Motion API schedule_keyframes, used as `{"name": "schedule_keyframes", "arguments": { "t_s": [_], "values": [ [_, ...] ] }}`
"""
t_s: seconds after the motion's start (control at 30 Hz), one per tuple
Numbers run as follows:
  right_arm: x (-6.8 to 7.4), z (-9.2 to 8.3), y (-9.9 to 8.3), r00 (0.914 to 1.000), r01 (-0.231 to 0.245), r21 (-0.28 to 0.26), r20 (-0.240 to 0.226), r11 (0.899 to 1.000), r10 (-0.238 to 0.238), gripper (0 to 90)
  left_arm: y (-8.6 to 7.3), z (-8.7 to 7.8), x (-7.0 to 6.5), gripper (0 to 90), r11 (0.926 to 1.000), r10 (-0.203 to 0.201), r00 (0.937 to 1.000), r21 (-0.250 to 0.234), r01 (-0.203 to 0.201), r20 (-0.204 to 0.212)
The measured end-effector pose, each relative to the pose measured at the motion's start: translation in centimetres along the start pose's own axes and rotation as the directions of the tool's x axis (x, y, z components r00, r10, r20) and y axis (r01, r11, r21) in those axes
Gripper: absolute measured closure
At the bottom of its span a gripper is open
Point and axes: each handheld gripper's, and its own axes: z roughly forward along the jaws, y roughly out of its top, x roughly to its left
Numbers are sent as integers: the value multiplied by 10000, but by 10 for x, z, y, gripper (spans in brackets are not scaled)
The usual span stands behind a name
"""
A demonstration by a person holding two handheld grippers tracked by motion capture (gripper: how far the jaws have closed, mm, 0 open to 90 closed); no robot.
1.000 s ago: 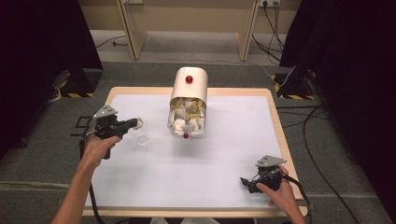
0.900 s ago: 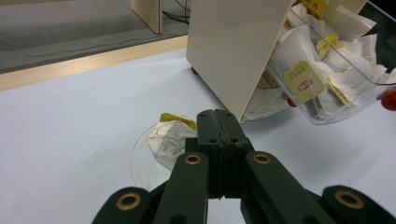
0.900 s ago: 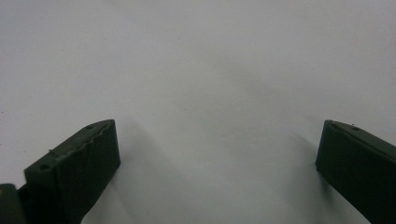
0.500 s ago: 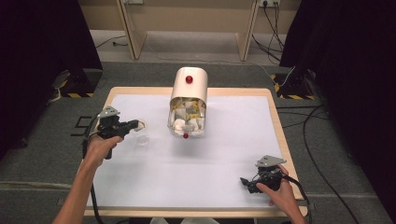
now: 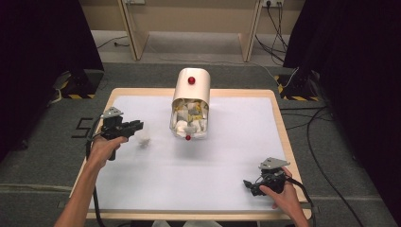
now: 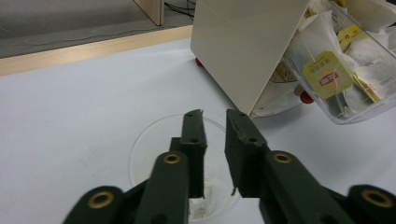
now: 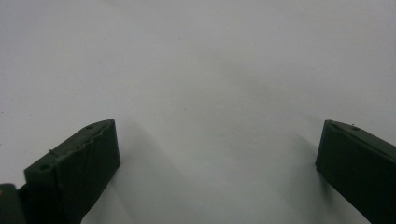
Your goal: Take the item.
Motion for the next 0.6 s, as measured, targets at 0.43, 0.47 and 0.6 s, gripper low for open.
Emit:
{"name": "schedule_keyframes", "arguments": {
  "t_s": [0.43, 0.47, 0.6],
  "values": [
    [0, 0, 0, 10000, 25, -8, 1, 10000, -25, 2, -2, -14, -16, 226, 9997, -201, 9997, 103, 202, -139],
    [0, 0, 0, 10000, 25, -8, 1, 10000, -25, 2, -2, -14, -16, 184, 9997, -201, 9997, 103, 202, -139],
    [0, 0, 0, 10000, 1, -1, 0, 10000, -1, 2, -8, -18, -26, 144, 10000, 19, 10000, 17, -19, -27]
  ]
}}
